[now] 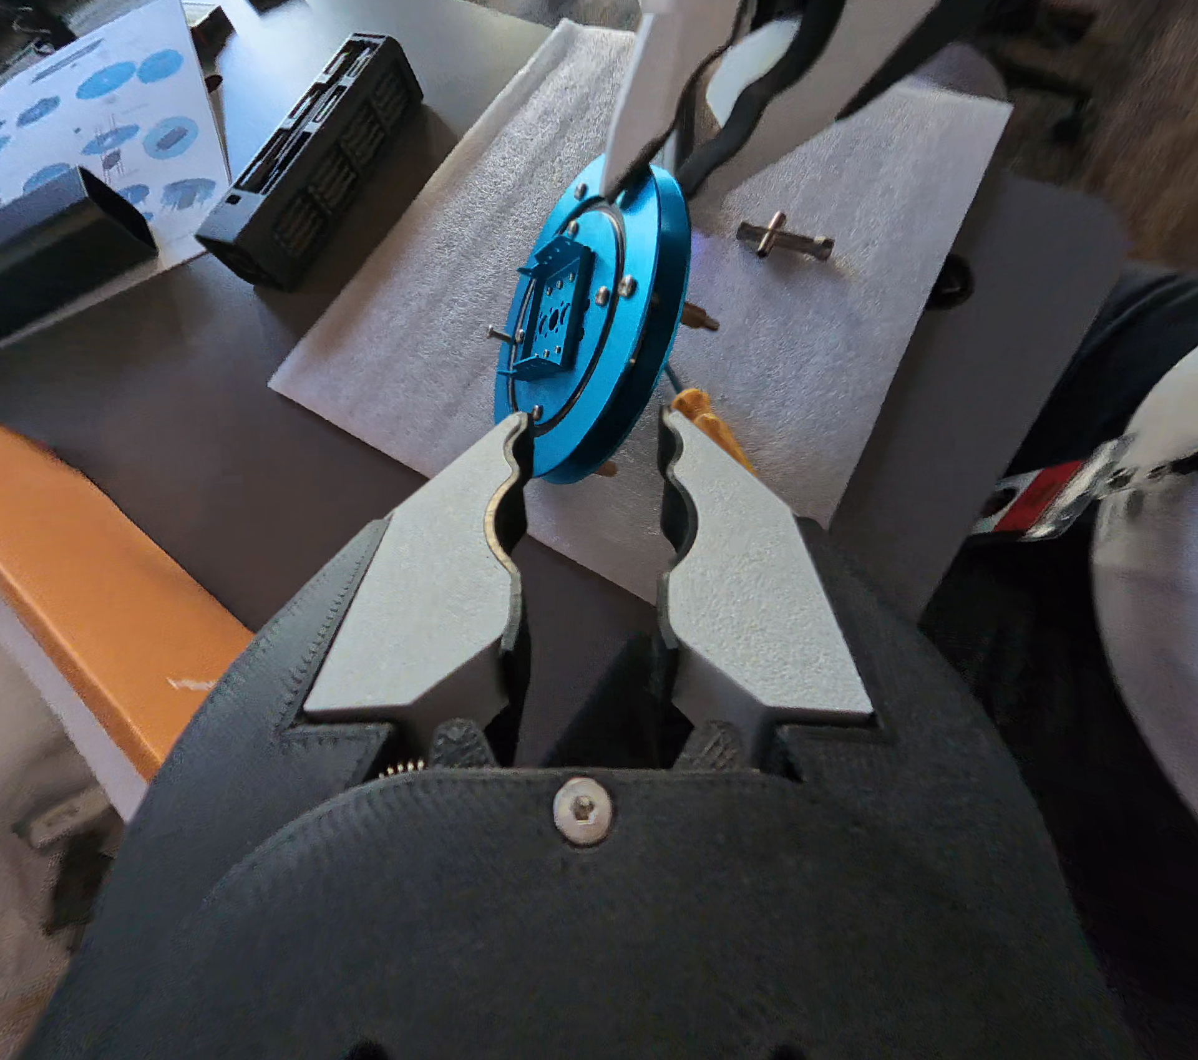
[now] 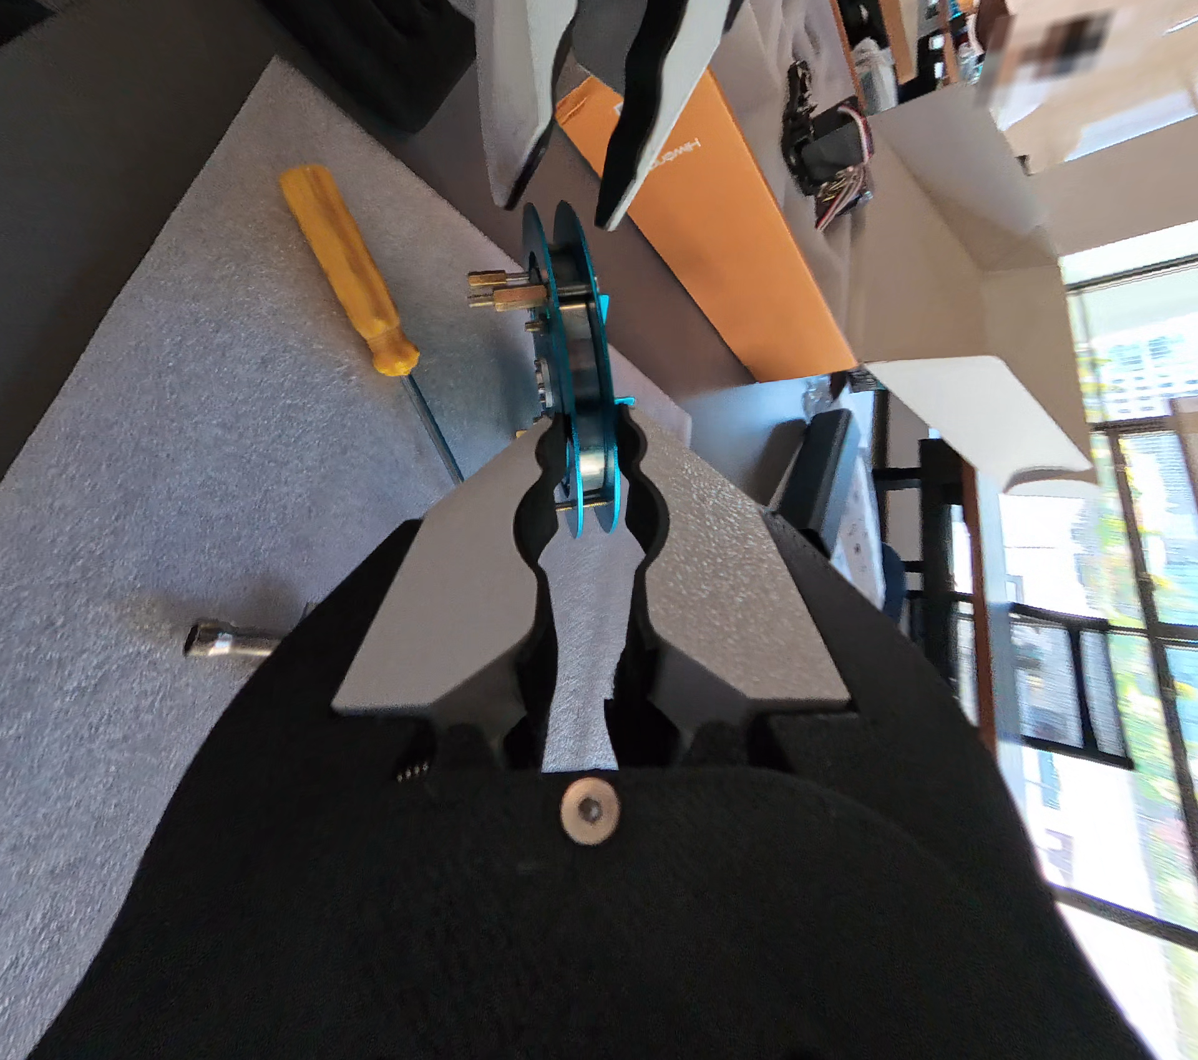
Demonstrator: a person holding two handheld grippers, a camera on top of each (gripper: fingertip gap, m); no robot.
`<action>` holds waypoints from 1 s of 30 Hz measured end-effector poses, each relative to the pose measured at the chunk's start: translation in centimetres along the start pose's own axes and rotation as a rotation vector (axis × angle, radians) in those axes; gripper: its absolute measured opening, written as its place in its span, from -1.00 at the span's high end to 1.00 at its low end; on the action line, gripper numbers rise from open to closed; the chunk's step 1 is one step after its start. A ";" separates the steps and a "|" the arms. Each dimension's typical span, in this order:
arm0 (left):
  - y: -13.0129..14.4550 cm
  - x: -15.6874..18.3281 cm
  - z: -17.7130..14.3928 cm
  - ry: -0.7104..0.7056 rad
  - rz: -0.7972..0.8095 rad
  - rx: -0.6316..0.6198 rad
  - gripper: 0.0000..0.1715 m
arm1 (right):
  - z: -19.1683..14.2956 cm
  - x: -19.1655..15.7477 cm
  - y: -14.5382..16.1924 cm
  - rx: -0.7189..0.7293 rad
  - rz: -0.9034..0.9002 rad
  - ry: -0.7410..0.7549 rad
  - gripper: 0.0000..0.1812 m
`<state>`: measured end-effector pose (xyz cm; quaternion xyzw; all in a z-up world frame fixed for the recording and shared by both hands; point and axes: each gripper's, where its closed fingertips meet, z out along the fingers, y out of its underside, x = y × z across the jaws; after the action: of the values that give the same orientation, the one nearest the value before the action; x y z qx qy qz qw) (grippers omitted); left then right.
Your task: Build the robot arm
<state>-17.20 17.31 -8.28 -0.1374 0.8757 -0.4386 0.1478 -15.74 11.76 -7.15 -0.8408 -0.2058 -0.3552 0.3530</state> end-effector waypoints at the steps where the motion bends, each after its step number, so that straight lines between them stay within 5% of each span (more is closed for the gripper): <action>1: 0.0 -0.2 0.5 -0.007 0.031 -0.022 0.62 | -0.1 0.1 0.3 0.012 0.022 -0.022 0.85; 12: -1.6 -1.8 2.5 0.017 0.133 -0.070 0.79 | -0.3 1.4 2.7 0.084 0.440 -0.180 0.83; 16: -1.9 -2.5 2.6 0.091 0.240 -0.123 0.82 | 0.3 2.0 3.6 0.152 0.602 -0.277 0.51; 19: -2.7 -3.3 3.0 0.141 0.266 -0.135 0.84 | 0.8 2.0 3.7 0.186 0.658 -0.325 0.57; 20: -2.9 -3.8 3.2 0.152 0.240 -0.141 0.84 | 0.8 1.9 3.7 0.198 0.667 -0.344 0.83; 26: -4.8 -7.1 3.0 0.106 -0.079 -0.063 0.73 | 1.3 3.0 5.0 0.064 0.851 -0.236 0.87; 30: -2.4 -6.9 0.4 -0.100 -0.282 -0.103 0.64 | 1.2 2.7 4.6 -0.021 0.963 -0.126 0.87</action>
<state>-10.43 18.18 -5.58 -0.2878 0.8608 -0.4020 0.1209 -10.68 9.86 -7.79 -0.8639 0.1894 -0.1017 0.4555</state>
